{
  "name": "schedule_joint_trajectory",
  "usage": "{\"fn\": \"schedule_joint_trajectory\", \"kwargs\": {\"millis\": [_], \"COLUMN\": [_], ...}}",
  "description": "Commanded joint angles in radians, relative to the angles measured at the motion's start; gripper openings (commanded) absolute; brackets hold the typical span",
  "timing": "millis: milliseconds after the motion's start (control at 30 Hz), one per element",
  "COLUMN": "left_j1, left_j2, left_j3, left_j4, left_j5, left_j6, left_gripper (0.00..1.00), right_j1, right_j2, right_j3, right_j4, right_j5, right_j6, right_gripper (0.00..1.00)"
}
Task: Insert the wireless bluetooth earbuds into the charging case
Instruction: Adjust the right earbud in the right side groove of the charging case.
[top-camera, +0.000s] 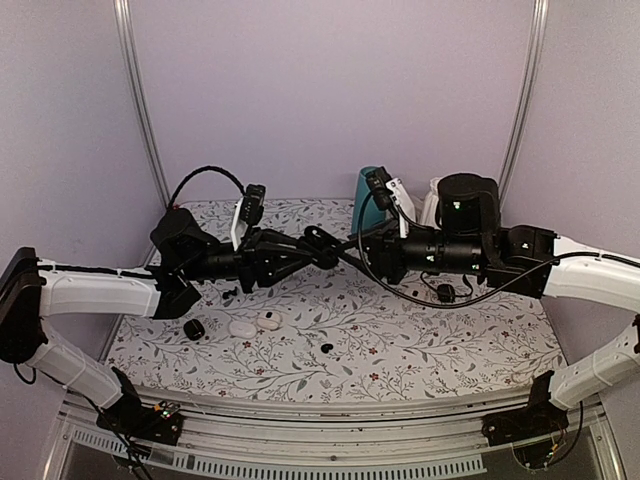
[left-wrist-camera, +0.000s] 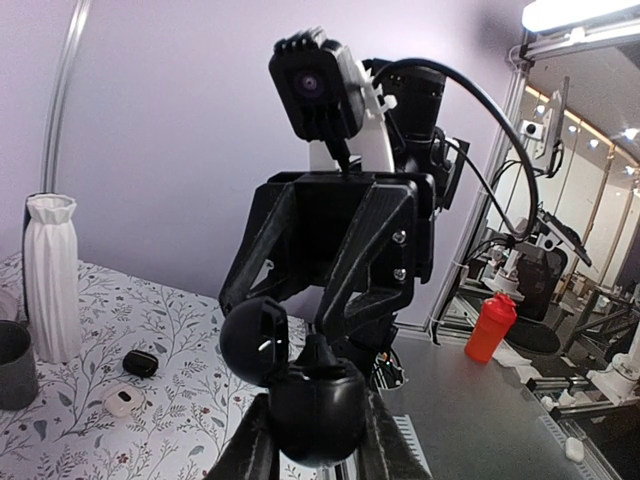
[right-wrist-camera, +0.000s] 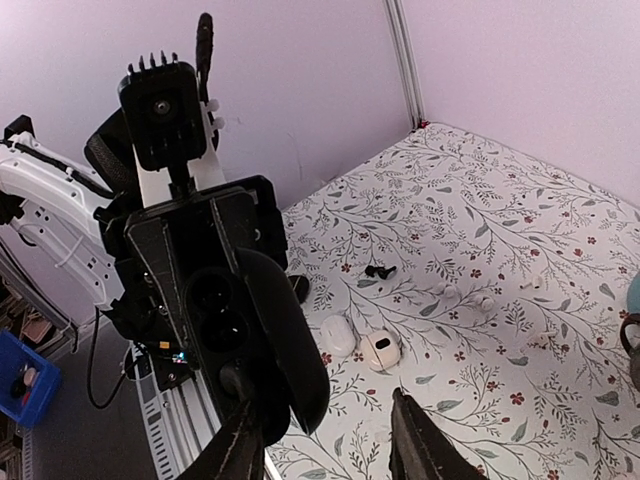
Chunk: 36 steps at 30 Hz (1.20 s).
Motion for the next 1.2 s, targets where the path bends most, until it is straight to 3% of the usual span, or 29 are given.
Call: {"fn": "schedule_joint_trajectory", "kwargs": {"millis": [0,333,767,1167], "left_j1": [-0.015,-0.015,0.005,0.052], "left_j2": [-0.019,-0.027,-0.026,-0.085], "left_j3": [0.012,0.016,0.002,-0.070], "left_j4": [0.014,-0.008,-0.024,-0.021], "left_j5": [0.015,0.006,-0.016,-0.060], "left_j6": [0.011,0.029,0.032,0.025], "left_gripper": [0.00,0.00,0.00,0.00], "right_j1": [0.000,0.025,0.024,-0.034], "right_j2": [0.033,0.076,0.075,-0.067], "right_j3": [0.040,0.076,0.125,-0.012], "right_j4": [-0.033,-0.167,-0.201,-0.042], "right_j5": [0.013,0.099,0.125,0.041], "right_j6": [-0.008,-0.092,-0.109,-0.031], "right_gripper": [0.44,0.44,0.46,0.47]}}
